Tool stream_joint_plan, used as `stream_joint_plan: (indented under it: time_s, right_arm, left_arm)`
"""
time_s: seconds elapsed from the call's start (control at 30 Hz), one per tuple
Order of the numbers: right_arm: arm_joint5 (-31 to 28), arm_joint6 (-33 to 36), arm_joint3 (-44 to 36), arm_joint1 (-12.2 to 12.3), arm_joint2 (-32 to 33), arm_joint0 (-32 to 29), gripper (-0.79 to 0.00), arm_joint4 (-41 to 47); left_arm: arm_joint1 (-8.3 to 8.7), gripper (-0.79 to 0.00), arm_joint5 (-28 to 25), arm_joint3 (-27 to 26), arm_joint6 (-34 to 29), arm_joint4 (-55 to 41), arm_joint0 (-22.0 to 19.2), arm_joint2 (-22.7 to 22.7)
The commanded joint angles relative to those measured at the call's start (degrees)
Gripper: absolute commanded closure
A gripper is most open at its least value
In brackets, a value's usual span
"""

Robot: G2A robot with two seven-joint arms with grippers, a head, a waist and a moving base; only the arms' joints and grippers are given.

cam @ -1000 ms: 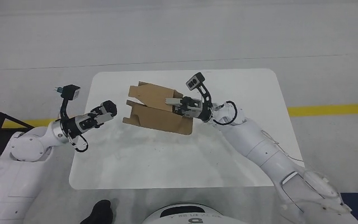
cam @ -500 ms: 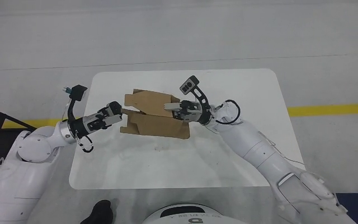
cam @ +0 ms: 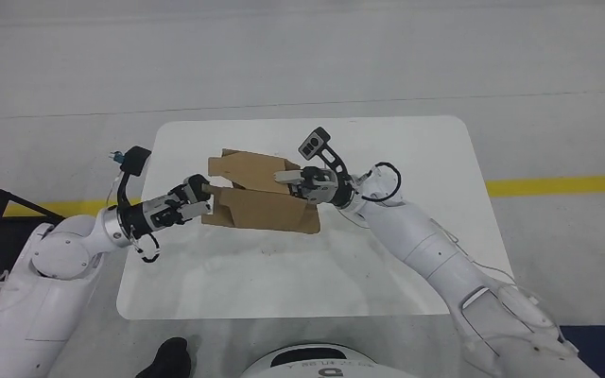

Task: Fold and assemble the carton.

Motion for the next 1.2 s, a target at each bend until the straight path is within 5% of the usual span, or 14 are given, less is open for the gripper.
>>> stream_joint_plan:
  time_s: [0.0,1.17]
  right_arm:
    - [0.9,0.7,0.1,-0.2,0.1,0.0,0.000,0.1]
    - [12.0,6.1,-0.7,-3.3,0.4,0.0,0.000,-3.1]
  left_arm:
    - [-0.12,-0.785,1.3,0.3,-0.3,-0.4,-1.3,1.1]
    - [-1.41,-0.785,9.2,-0.2,1.4,5.5,-6.5,5.7]
